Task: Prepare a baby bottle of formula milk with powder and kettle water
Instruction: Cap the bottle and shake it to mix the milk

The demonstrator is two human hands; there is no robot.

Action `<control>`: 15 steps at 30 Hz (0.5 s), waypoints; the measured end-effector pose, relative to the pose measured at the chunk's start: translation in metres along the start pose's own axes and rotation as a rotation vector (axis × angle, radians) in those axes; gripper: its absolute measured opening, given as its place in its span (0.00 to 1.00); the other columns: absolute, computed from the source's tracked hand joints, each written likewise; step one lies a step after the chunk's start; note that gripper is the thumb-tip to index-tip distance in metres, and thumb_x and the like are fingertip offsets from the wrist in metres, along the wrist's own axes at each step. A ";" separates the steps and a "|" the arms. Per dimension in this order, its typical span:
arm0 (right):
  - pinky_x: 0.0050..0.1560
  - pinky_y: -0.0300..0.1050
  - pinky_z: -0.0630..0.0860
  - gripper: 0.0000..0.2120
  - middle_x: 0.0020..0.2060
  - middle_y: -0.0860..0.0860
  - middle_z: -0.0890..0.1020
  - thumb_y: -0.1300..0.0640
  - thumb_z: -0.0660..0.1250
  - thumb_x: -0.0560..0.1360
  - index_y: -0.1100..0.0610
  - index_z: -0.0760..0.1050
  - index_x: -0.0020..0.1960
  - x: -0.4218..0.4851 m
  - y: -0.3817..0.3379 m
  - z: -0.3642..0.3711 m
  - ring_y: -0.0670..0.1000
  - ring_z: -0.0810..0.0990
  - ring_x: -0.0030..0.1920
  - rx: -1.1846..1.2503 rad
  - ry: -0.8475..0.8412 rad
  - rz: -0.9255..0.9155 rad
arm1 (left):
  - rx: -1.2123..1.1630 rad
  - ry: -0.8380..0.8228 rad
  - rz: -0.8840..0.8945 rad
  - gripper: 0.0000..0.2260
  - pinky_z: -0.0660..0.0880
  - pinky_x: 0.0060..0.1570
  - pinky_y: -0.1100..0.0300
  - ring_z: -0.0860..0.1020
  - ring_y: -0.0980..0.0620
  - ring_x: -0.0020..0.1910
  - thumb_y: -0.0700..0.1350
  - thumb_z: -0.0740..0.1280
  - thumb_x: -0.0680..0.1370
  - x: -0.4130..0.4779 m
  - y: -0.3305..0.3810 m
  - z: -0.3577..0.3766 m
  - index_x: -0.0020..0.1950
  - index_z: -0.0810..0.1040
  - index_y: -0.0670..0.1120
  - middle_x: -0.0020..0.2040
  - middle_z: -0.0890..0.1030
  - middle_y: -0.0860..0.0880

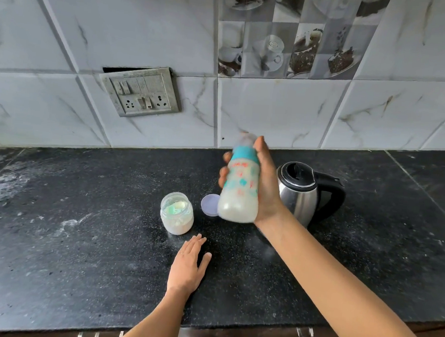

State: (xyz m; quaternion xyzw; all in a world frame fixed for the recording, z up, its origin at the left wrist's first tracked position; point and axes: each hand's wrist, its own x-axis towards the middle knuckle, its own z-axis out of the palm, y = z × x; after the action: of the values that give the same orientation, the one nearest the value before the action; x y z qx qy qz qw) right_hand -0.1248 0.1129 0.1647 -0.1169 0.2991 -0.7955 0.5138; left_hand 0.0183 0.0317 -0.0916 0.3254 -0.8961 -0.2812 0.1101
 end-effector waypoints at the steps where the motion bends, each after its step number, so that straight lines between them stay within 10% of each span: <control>1: 0.29 0.39 0.76 0.25 0.32 0.50 0.77 0.37 0.58 0.71 0.53 0.82 0.31 -0.004 0.005 0.001 0.48 0.78 0.27 -0.047 -0.025 0.015 | 0.000 0.000 0.002 0.22 0.50 0.72 0.64 0.56 0.57 0.75 0.56 0.58 0.80 0.000 0.000 0.000 0.73 0.64 0.53 0.75 0.62 0.56; 15: 0.29 0.39 0.77 0.27 0.30 0.51 0.78 0.37 0.58 0.74 0.58 0.79 0.33 0.006 -0.005 0.001 0.49 0.79 0.27 0.059 0.026 -0.031 | -0.009 -0.004 -0.004 0.22 0.51 0.72 0.63 0.55 0.57 0.75 0.57 0.57 0.80 0.003 0.008 0.002 0.73 0.64 0.53 0.75 0.61 0.57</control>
State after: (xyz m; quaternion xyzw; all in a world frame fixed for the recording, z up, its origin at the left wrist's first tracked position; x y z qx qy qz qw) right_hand -0.1308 0.1083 0.1679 -0.0961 0.2804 -0.8132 0.5008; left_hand 0.0114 0.0359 -0.0882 0.3263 -0.8943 -0.2861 0.1092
